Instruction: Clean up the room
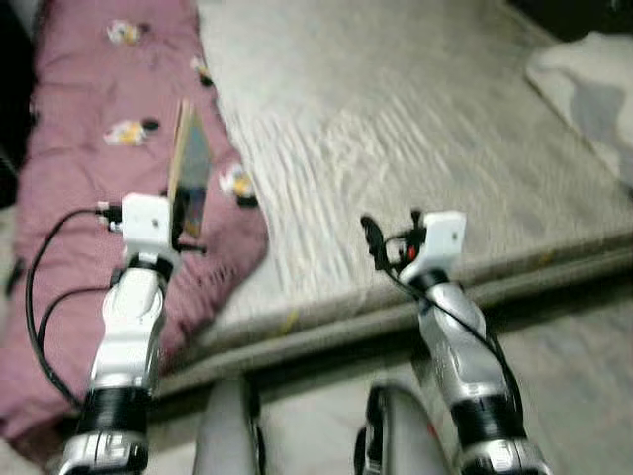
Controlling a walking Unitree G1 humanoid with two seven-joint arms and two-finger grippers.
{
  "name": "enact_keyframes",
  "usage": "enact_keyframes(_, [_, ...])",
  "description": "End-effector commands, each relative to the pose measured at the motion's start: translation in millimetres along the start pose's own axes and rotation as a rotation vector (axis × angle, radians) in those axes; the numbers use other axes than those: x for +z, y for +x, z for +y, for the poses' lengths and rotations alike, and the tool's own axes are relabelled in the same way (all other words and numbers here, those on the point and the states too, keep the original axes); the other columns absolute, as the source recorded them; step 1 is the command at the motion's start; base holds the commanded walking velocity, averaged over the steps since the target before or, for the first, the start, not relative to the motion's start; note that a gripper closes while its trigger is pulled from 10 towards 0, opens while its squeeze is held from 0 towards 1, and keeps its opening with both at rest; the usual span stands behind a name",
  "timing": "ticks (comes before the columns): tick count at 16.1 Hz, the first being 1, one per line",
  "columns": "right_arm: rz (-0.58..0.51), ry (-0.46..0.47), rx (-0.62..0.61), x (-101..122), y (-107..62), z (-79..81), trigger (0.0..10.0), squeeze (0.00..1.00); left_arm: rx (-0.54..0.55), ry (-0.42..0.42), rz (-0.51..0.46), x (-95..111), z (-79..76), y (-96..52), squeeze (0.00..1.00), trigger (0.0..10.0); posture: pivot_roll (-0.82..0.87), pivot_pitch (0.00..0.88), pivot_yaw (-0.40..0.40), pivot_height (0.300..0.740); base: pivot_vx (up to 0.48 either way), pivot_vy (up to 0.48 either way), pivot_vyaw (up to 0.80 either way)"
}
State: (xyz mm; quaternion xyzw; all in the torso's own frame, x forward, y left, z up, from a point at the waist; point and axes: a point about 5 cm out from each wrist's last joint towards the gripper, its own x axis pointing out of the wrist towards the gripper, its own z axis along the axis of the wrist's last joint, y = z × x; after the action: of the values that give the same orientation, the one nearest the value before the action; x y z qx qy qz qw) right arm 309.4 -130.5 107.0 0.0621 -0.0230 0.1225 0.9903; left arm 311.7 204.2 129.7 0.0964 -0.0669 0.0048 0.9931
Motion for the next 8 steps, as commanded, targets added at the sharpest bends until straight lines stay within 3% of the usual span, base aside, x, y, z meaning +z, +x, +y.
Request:
enact_keyframes(1, [-0.013,0.003,-0.009,3,0.7,-1.8,10.0,0.00,0.026,0.011,-0.052,13,4.3,3.1,0.00,10.0,0.04,0.035,0.007,0.733,0.000,0.000,0.00])
enact_keyframes(8, [-0.019,-0.001,-0.019,5,0.2,-5.6,10.0,0.00,0.011,0.020,0.038,-6,-2.6,-1.4,0.00,10.0,0.03,0.036,0.004,0.740,0.000,0.000,0.00])
